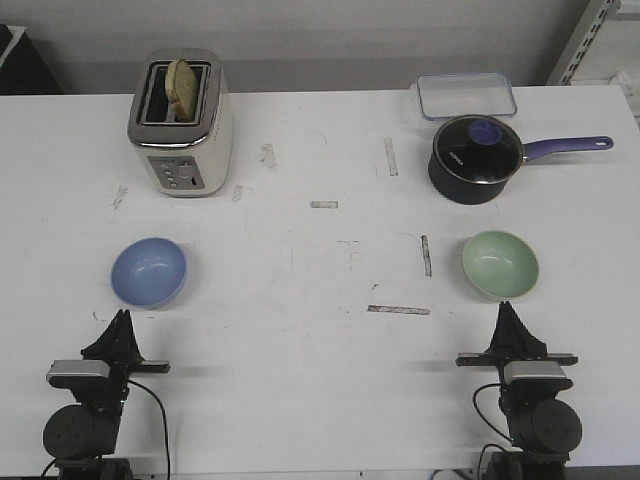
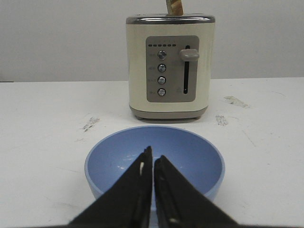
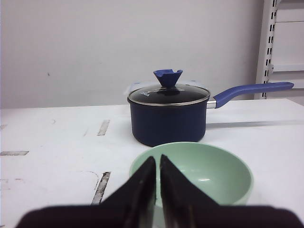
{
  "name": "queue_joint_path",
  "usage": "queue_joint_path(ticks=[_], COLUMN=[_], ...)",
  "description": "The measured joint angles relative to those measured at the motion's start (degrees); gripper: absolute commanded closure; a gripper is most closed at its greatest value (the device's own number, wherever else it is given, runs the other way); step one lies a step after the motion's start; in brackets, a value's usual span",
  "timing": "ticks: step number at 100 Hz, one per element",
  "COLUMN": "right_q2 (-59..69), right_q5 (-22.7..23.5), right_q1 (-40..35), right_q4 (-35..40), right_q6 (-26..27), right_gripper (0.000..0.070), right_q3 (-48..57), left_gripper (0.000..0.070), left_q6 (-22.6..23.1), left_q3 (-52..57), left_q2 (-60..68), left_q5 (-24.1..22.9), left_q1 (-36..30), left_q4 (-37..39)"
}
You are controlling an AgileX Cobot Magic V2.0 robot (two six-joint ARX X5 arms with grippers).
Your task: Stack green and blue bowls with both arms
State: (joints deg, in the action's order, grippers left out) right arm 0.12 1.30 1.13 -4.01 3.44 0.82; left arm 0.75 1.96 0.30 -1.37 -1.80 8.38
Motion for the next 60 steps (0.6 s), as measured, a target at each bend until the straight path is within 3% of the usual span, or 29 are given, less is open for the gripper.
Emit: queue_joint_path(ticks=[60], right_q2=[0.0], right_q5=[0.0], right_q1=[0.0], right_q4=[0.0], right_q6=[0.0], right_gripper=[0.0694], right_q3=[0.0], left_gripper=[0.0698], left_q6=[0.0], left_q3=[0.0], left_q2=[0.0], left_q5=[0.0], left_q1=[0.0], left_q4=[0.0])
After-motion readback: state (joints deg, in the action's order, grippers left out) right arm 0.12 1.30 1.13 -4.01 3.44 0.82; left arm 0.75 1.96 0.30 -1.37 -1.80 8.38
